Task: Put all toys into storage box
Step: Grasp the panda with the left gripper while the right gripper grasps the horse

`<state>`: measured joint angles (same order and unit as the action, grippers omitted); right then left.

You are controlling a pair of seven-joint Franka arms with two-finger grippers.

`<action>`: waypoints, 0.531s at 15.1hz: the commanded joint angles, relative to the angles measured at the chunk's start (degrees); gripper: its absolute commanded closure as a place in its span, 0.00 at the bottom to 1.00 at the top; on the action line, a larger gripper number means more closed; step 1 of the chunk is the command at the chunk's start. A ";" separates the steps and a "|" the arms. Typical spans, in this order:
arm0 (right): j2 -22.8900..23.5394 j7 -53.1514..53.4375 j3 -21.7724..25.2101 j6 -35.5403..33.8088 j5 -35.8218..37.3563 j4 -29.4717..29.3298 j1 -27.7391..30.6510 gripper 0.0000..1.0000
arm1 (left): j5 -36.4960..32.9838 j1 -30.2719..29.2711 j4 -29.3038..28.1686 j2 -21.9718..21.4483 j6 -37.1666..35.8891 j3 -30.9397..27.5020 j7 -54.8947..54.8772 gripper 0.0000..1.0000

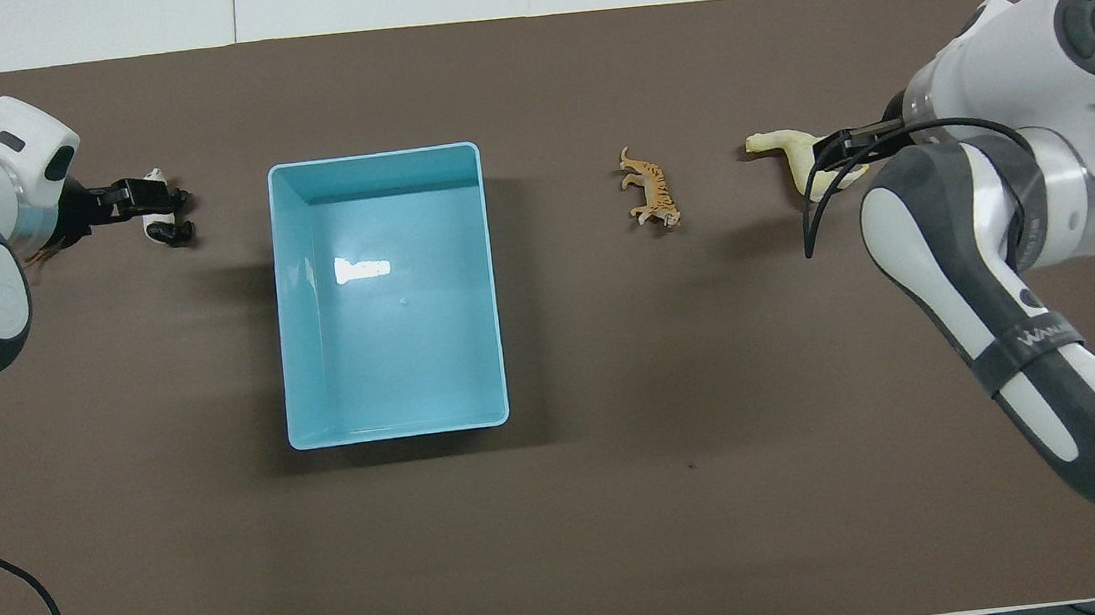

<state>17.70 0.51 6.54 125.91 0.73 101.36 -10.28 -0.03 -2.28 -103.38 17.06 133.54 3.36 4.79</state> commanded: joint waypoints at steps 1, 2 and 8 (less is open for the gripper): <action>3.21 -0.34 -0.21 3.54 -1.95 -0.37 -0.35 0.00 | -4.61 0.35 3.62 7.26 4.79 0.16 0.57 0.00; 5.14 -1.12 -0.21 5.03 -2.05 -1.07 -0.44 0.00 | -5.67 -0.26 3.62 8.42 6.63 0.24 0.40 0.00; 9.37 -8.07 -0.21 6.63 -1.96 -4.15 1.05 0.00 | -6.12 -0.53 3.27 12.03 11.22 0.16 -0.13 0.00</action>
<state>26.16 -4.78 6.63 132.81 -0.03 99.00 -10.15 -4.86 -2.41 -100.94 28.34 143.78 3.47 4.80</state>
